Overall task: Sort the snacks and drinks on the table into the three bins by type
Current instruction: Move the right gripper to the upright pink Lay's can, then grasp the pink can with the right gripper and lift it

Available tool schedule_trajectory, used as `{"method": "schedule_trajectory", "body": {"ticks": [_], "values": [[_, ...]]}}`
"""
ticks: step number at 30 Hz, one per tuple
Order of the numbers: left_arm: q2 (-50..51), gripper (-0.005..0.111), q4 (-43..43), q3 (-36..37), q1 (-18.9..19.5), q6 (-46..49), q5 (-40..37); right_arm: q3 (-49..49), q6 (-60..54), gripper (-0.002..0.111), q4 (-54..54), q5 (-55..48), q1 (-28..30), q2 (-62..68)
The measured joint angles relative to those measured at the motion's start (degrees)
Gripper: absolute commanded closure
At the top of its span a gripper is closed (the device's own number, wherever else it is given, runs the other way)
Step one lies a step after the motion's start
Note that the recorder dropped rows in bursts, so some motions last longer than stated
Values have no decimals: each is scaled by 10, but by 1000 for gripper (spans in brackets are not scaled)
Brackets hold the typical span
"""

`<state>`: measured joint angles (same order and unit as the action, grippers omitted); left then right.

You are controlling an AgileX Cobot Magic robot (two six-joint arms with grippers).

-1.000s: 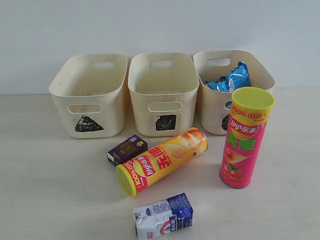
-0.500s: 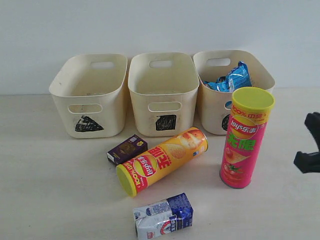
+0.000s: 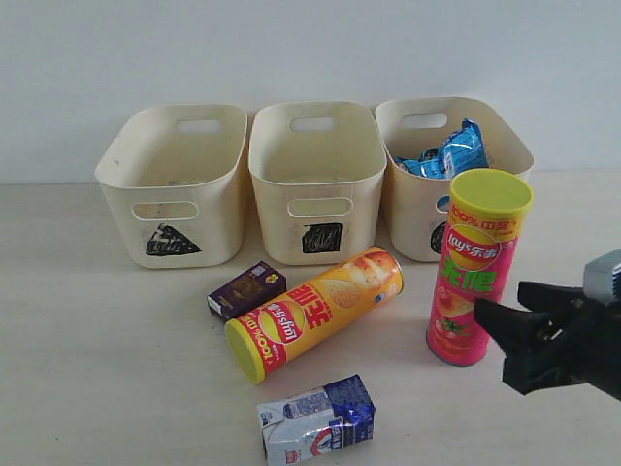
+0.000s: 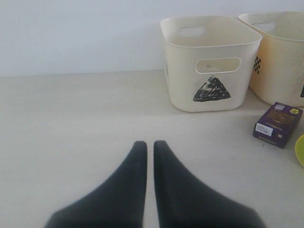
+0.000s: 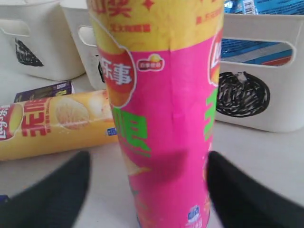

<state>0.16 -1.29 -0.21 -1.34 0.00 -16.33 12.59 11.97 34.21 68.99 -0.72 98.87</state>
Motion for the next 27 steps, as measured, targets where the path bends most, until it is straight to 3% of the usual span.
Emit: {"method": "schedule_trajectory", "body": {"ticks": [27], "values": [[0, 102, 0, 0, 0, 0, 0, 144, 38, 3, 35, -61, -15, 28]]}}
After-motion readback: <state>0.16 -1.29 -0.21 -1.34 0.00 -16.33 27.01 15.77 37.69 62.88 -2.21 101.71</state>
